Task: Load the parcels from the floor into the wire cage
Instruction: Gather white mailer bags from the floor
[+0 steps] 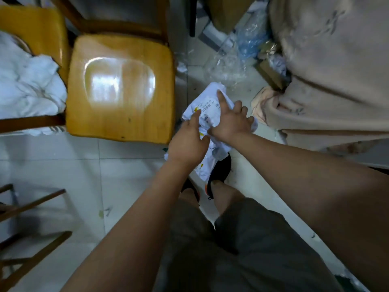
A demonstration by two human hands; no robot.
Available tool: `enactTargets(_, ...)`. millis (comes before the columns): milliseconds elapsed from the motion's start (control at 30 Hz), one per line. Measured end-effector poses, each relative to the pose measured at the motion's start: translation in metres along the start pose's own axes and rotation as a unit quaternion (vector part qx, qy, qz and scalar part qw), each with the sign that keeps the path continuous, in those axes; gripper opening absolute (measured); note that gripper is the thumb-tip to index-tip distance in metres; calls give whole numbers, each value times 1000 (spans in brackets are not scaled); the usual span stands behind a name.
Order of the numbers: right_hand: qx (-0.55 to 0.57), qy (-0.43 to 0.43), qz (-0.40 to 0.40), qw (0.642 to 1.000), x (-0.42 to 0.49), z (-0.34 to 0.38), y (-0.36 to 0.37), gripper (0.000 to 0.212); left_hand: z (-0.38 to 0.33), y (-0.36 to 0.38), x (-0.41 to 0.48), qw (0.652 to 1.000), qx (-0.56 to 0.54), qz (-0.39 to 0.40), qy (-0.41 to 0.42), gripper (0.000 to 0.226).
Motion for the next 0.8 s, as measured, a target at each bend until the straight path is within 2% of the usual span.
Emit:
enactTargets(233, 41, 38, -70, 996, -100, -31, -142, 121, -142, -76, -65, 995, 54, -7, 88, 72)
enactTargets(400, 88, 105, -109, 985, -167, -66, -195, 126, -207, -104, -108, 983, 98, 13, 156, 66)
enactTargets(567, 140, 160, -156, 965, -220, -94, -209, 126, -241, -115, -136, 956, 169, 53, 236, 59)
enactTargets(800, 234, 258, -167, 923, -304, -146, -164, 124, -269, -80, -173, 906, 235, 129, 327, 45)
Point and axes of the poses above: each hand's wrist, its own x-axis towards the middle knuckle, its own y-axis out of the palm, z = x × y, the point moved 10 cm from there along x, towards the middle knuckle, and after that the axes turned 4 degrees about y, right-handed, at the moved point
